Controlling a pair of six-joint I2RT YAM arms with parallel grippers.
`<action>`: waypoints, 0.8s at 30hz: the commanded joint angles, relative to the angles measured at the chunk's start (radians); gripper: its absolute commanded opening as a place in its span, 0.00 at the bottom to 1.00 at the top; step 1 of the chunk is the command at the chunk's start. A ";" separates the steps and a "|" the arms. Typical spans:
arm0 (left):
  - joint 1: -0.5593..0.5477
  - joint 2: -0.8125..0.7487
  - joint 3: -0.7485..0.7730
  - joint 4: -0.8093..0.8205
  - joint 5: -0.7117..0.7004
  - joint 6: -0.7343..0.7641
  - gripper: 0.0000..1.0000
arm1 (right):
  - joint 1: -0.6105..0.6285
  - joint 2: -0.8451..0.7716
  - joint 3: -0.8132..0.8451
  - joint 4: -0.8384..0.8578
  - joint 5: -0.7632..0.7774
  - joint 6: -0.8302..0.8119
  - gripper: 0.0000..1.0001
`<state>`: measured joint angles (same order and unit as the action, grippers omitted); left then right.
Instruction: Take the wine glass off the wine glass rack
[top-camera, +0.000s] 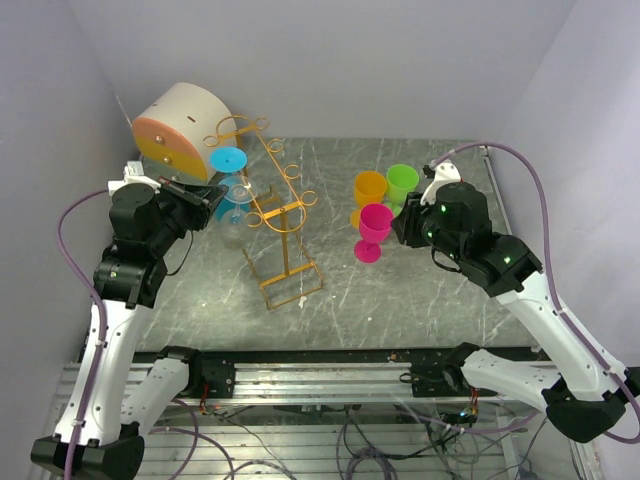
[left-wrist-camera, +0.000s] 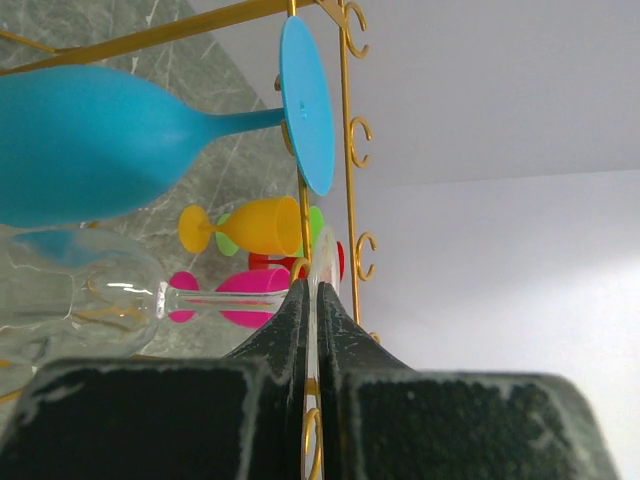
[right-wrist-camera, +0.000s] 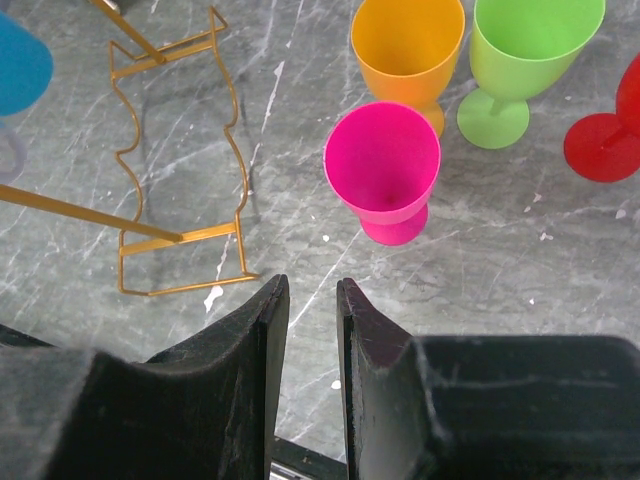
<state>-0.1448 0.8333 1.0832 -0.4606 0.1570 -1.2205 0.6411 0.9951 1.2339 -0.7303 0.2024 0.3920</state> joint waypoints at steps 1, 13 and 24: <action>0.004 -0.038 -0.052 0.110 0.013 -0.067 0.07 | 0.002 -0.009 -0.010 0.018 0.017 -0.004 0.26; 0.004 -0.036 0.001 0.129 -0.001 -0.068 0.07 | 0.003 -0.002 -0.025 0.030 0.005 0.001 0.26; 0.004 -0.025 0.036 0.144 -0.010 -0.070 0.07 | 0.002 -0.001 -0.018 0.027 0.008 -0.003 0.26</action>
<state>-0.1448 0.8108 1.0733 -0.3847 0.1570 -1.2911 0.6411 0.9962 1.2156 -0.7223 0.2054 0.3923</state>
